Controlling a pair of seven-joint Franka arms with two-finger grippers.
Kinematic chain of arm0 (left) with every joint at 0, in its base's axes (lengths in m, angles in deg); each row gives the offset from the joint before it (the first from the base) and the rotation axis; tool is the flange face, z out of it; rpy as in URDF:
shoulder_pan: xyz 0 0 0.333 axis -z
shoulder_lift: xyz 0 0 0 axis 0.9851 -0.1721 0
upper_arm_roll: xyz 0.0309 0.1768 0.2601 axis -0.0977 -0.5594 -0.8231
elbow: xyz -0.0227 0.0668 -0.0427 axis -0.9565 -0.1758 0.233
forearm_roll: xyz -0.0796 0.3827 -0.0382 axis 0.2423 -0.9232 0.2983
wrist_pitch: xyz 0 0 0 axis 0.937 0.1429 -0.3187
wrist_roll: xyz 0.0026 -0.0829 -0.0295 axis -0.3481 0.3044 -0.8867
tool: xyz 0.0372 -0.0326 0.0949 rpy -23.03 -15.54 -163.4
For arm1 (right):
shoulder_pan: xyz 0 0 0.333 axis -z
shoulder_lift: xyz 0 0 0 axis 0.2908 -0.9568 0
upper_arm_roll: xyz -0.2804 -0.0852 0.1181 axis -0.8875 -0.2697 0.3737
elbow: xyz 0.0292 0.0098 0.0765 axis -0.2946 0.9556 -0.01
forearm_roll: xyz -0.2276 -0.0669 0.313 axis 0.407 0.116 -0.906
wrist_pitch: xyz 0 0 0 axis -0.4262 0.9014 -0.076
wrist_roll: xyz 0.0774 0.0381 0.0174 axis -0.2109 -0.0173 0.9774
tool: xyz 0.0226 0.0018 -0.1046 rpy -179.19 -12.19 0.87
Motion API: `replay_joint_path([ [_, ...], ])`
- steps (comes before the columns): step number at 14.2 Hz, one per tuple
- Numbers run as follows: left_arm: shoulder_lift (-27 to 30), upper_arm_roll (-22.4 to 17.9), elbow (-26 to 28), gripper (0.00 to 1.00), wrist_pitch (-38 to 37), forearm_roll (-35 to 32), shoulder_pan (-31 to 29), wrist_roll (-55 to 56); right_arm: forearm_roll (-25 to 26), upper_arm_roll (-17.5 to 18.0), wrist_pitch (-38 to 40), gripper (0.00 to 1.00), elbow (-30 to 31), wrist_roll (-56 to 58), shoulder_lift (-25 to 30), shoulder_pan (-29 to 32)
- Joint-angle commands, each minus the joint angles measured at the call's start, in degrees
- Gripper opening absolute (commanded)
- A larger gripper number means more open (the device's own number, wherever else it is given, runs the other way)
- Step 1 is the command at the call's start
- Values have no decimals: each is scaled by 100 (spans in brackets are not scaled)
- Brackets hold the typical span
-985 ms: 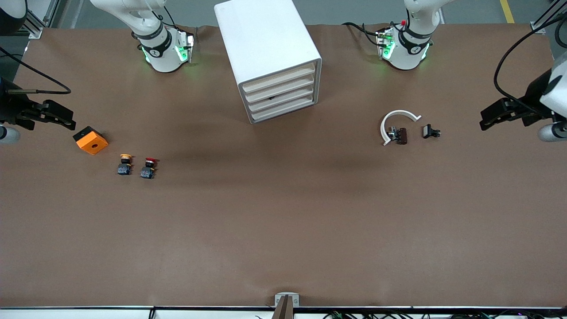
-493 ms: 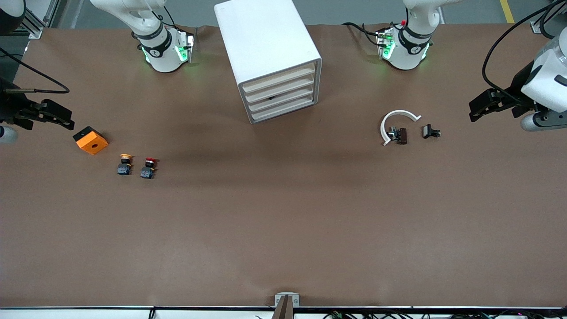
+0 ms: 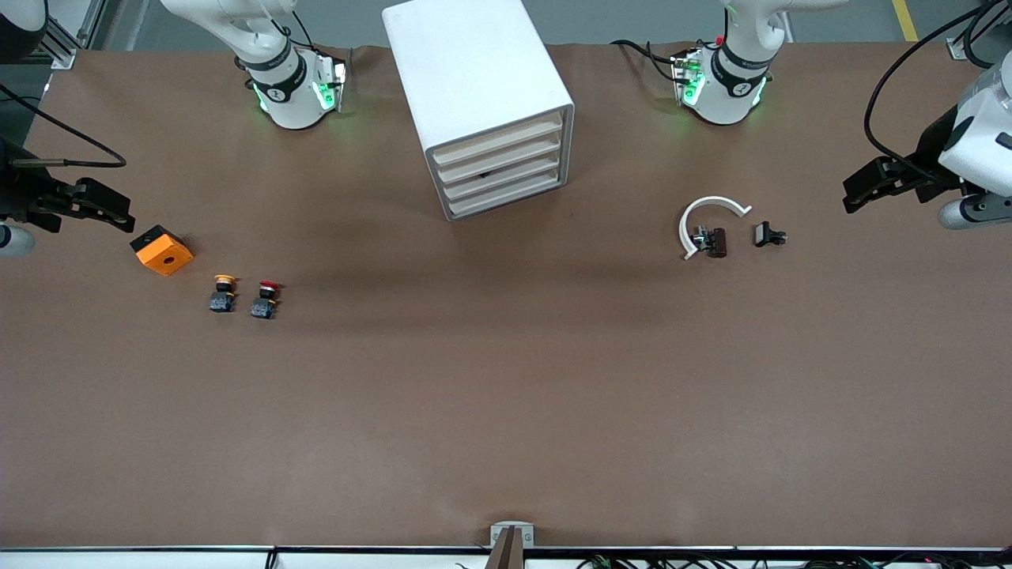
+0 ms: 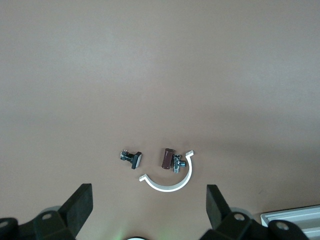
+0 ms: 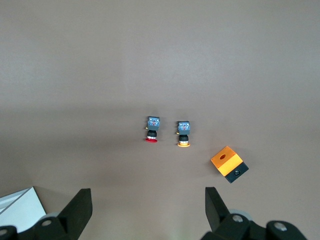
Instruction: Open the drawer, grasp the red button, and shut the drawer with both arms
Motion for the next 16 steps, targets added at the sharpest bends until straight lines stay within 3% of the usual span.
replay_joint_path([
  [1,338,-290,403,100,168,100,235,-104,1,28,104,100,-185,-62,-86,29],
  [9,540,-282,588,100,160,109,217,-473,-7,37,86,100,-185,-62,-95,20],
  [13,470,183,562,100,265,109,-28,-482,-7,37,86,100,-185,-62,-86,11],
  [16,417,815,536,100,300,179,-677,-491,-7,46,95,100,-185,-62,-86,12],
])
